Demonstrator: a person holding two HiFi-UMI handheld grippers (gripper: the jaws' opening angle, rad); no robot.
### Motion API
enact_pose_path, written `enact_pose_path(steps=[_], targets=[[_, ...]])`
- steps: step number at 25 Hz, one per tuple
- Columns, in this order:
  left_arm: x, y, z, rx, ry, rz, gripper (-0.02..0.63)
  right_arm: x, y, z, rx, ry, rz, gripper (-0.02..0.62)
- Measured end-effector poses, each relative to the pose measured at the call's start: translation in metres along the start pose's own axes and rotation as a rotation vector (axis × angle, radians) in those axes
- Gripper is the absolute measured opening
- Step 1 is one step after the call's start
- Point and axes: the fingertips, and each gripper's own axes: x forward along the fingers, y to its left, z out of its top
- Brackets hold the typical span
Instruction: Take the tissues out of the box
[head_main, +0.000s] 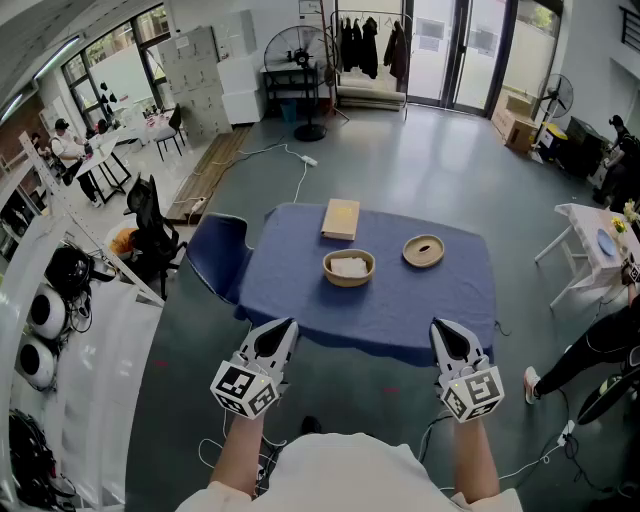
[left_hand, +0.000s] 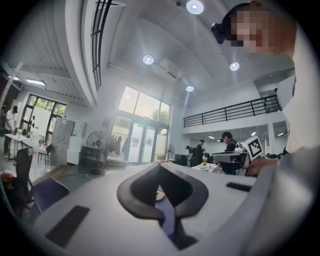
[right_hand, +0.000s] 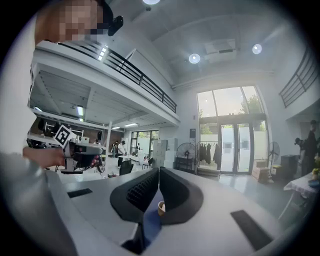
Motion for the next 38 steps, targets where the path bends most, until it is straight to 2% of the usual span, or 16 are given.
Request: enact_pose_path(steps=[13, 27, 35, 37, 38], targets=[[-0.003, 0.017, -0.008, -0.015, 0.004, 0.006, 0.006, 0.015, 0.011, -0.005, 0.007, -0.004, 0.018, 0.032], [-0.013, 0.057, -0.042, -0.049, 0.024, -0.004, 0.006, 0.046, 0.038, -0.035, 0.035, 0.006, -0.015, 0.034], [-0.016, 0.083, -0.047, -0.052, 0.033, -0.021, 0.006, 0.064, 0.05, -0.043, 0.053, 0.022, -0.036, 0.037], [-0.016, 0.089, -0.048, -0.051, 0.037, -0.025, 0.006, 0.07, 0.052, -0.044, 0.055, 0.027, -0.044, 0.063], [-0.016, 0.092, -0.048, -0.051, 0.039, -0.028, 0.006, 0.072, 0.054, -0.045, 0.056, 0.031, -0.048, 0.106]])
